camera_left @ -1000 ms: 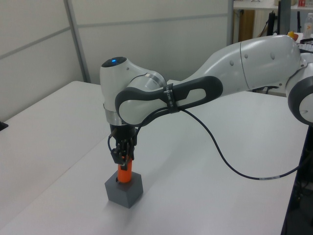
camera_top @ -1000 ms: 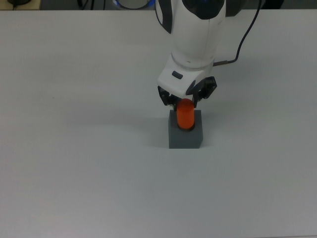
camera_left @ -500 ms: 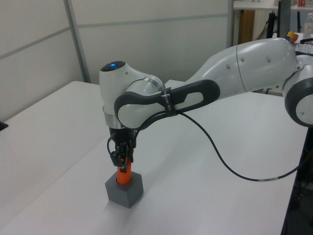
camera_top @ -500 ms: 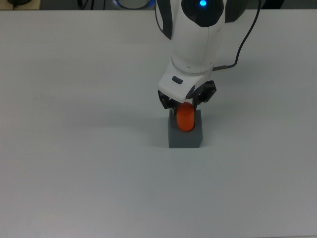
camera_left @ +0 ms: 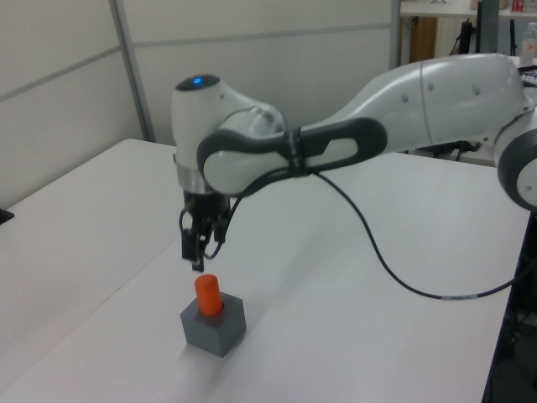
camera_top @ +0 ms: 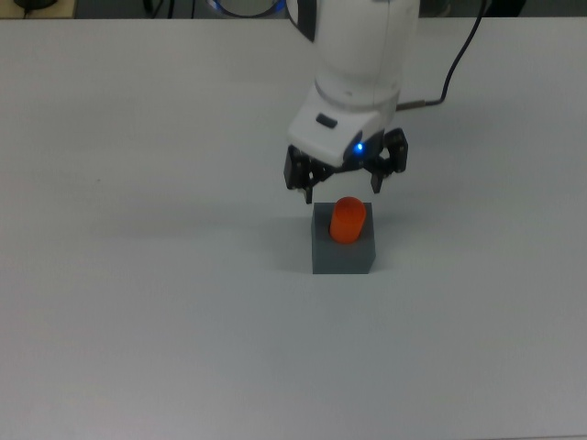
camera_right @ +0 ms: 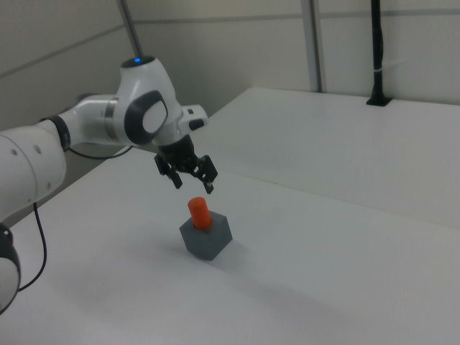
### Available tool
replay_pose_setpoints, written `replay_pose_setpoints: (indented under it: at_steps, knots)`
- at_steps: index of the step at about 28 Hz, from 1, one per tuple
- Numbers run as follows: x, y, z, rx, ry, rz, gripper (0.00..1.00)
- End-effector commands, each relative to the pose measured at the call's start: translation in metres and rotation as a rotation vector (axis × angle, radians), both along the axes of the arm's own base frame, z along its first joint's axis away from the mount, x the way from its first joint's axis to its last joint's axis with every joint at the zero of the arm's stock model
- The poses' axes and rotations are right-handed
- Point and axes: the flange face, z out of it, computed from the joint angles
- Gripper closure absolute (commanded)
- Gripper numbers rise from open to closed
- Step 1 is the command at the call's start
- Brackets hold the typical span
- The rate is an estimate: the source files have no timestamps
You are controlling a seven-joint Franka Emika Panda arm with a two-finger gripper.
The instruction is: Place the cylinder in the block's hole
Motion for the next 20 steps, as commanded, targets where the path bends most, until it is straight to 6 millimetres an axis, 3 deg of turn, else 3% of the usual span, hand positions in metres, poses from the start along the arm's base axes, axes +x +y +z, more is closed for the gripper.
replay_pose_setpoints:
  at_steps: [1, 5, 10, 20]
  knots:
    - [-0.027, -0.043, 0.039, -0.057, 0.058, -0.033, 0.00]
    - [-0.031, -0.076, 0.043, -0.080, 0.101, -0.051, 0.00]
    - [-0.030, -0.100, 0.024, -0.085, 0.143, -0.061, 0.00]
    - [-0.027, -0.129, 0.014, -0.075, 0.164, -0.049, 0.00]
